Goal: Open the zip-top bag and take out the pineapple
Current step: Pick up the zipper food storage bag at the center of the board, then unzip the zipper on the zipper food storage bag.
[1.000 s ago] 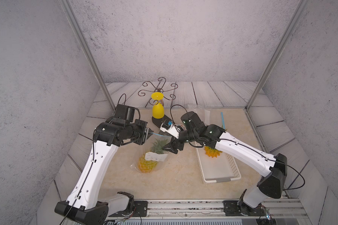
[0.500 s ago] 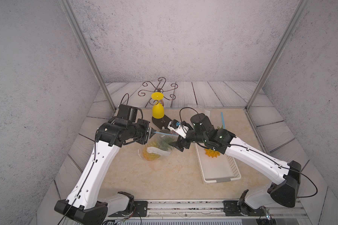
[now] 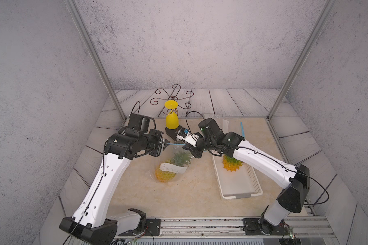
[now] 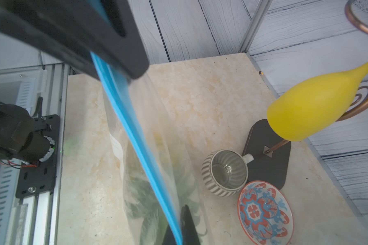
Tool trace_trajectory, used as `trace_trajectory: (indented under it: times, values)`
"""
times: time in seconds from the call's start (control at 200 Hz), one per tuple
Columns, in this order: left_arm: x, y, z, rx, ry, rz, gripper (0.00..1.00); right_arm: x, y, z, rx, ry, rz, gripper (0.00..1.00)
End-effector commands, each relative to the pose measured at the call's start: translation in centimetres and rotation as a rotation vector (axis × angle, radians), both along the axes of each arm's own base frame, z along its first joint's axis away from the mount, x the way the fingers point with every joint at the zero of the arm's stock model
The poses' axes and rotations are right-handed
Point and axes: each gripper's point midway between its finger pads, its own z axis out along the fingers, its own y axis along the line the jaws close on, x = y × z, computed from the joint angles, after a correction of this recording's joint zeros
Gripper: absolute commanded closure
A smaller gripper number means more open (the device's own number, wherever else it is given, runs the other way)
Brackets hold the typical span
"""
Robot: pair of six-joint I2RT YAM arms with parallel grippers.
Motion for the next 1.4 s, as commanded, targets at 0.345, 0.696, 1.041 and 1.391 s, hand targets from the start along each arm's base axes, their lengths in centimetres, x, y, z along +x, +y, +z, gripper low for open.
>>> trace_trajectory:
  times: [0.345,0.696,1.041,1.391]
  values:
    - [-0.2,2.5,1.0,0.058,-0.008,0.11,0.56,-2.1,-5.2,2.3,-0.101,-0.029,-0.064,1.0]
    - [1.4,2.6,0.8,0.054,0.011,0.138,0.68,-1.9,-4.7,4.9,-0.061,-0.047,-0.068,1.0]
    - [1.0,3.1,-0.3,0.069,0.033,0.15,0.92,-2.2,-4.6,5.4,-0.047,-0.053,-0.066,1.0]
    - [1.0,3.0,-0.5,0.058,0.037,0.151,0.95,-2.9,-3.9,5.3,-0.056,-0.069,-0.031,1.0]
